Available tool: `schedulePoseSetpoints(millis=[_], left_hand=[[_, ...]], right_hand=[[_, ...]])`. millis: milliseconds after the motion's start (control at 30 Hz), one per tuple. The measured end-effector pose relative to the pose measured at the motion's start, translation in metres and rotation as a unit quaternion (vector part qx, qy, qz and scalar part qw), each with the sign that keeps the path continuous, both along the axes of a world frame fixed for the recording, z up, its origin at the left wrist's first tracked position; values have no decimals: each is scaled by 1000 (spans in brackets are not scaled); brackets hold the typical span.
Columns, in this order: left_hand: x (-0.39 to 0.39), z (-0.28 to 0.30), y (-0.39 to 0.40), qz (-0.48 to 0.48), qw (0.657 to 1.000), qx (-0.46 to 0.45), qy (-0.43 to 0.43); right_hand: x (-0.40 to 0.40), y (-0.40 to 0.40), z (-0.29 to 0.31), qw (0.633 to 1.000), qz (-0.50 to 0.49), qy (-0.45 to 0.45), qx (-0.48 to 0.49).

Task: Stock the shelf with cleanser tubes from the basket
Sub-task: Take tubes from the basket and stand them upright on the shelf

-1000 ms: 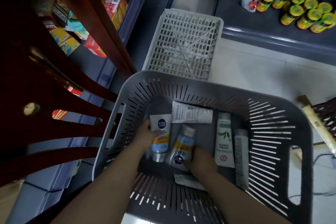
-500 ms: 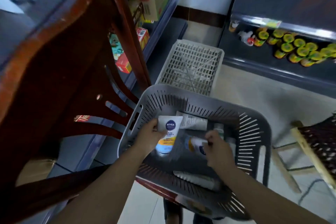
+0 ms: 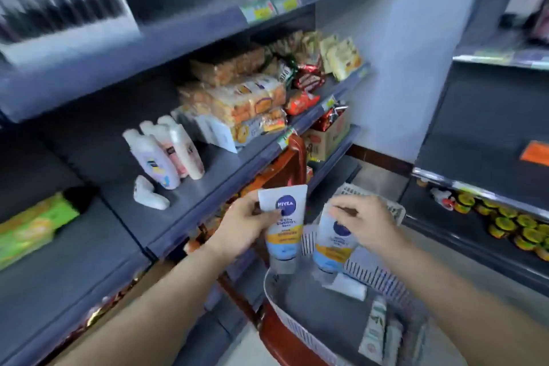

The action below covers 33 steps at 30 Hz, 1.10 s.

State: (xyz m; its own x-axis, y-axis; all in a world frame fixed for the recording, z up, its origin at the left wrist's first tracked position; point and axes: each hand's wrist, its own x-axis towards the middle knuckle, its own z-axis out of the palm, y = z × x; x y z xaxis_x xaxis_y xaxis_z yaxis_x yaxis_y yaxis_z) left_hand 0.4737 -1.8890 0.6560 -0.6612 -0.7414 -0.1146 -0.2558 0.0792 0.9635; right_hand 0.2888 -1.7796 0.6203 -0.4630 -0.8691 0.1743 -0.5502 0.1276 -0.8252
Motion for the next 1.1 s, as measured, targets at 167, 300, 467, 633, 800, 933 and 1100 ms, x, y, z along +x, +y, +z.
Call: schedulePoseSetpoints(millis=[167,300,467,633,800,933,1100], left_hand=[[66,109,12,55,995,-75,39],[132,179,19,115,982,-150,20],[225,245,34,225,955,-187,49],[311,288,56,301,921,-244,33],[392,319,85,356,891,-278,34],[457,336,108,386,875,-290,26],[536,353,136,417,862,-288,10]], right_hand=[[52,-34,111,981,118,127,-83],[103,-57,185,956,171,201,-128],[191,-79,265,925,263,195,-193],[284,-83,314,889,319,206,-255],[372,-77,346,853,311,243,-342],[439,-64,368,823,333,255,-383],[518,-45,394,787,395,302,-365]])
